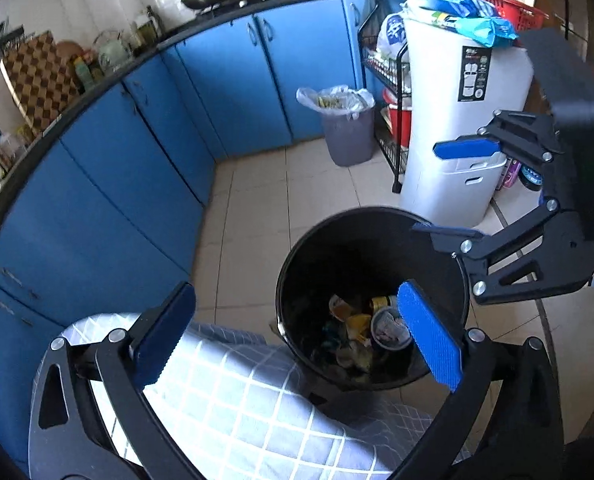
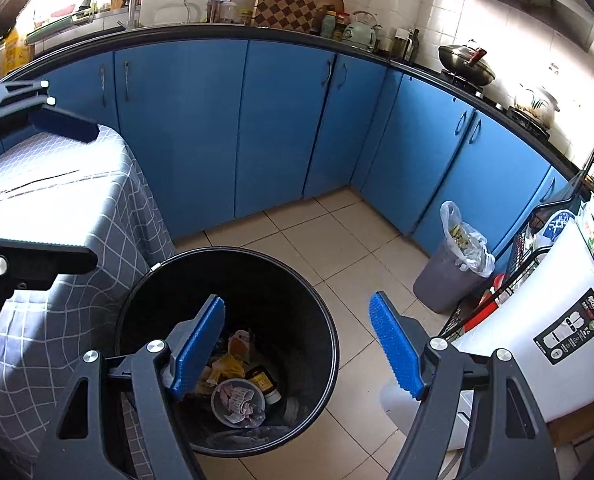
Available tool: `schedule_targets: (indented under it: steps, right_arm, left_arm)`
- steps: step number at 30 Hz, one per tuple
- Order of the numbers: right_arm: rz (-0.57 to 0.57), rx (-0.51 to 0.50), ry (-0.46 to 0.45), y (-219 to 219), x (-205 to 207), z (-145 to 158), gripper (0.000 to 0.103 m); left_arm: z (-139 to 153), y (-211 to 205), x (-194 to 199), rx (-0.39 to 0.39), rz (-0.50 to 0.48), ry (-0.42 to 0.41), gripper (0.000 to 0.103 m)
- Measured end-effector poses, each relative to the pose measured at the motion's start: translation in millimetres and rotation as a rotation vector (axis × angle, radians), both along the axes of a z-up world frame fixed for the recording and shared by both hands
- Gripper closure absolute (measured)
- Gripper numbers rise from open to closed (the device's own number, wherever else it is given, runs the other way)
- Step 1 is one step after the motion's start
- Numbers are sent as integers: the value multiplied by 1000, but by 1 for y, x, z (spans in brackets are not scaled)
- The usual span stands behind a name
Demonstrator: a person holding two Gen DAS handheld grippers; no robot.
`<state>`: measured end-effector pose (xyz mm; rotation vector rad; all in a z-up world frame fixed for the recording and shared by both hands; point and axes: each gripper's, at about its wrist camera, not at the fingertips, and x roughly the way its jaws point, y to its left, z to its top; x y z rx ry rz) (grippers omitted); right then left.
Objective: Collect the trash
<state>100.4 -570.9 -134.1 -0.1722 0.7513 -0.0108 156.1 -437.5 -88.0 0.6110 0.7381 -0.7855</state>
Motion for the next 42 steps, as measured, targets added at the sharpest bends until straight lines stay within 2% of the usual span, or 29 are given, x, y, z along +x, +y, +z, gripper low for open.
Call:
schedule_targets:
  steps: [13, 42]
  right_arm:
    - [1, 2, 0, 2, -2, 1, 30]
    - [9, -7, 7, 7, -2, 4, 30]
  left_arm:
    - [6, 15, 10, -35, 56, 32, 4]
    - [10, 15, 1, -26, 27, 6, 3]
